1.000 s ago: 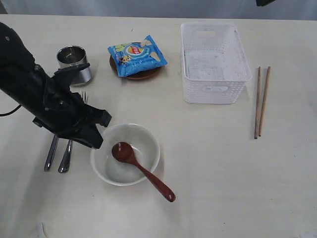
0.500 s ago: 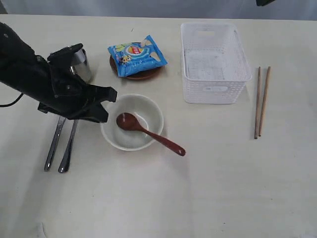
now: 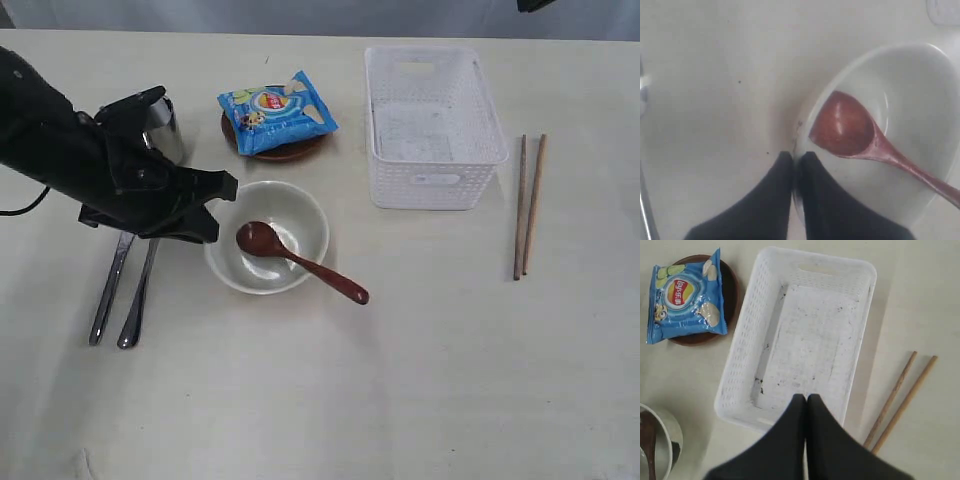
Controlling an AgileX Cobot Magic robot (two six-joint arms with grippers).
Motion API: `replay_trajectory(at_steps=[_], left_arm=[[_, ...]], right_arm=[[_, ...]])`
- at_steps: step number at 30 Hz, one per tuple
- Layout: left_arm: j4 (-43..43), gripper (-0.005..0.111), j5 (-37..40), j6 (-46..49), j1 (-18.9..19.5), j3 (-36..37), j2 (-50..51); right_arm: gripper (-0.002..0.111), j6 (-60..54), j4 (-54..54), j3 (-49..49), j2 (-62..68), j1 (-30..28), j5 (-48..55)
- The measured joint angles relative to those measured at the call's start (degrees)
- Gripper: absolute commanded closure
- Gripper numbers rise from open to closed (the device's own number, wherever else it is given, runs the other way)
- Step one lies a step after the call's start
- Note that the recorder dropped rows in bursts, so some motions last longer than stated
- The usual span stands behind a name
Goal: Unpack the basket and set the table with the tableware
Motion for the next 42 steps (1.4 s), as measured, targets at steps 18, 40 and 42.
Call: replay_trajectory(at_steps=[18,40,42], left_arm=[[-1.00,0.078,0.18,2.66,0.00,-3.89,-7.44],[69.64,0.107,-3.49,-48.55,0.00,1.98,-57.44],[78.28,0.107,-2.73,-56.26,0.00,5.65,-60.52]], right_arm=[[0.109,1.50,-3.58,0.00,0.00,0.00,0.00],[0.109,8.21,-12.10,27.87,-14.03,-3.75,-25.93],[0.109,8.21,-11.74,30.02,-16.05,-3.75,-28.35]])
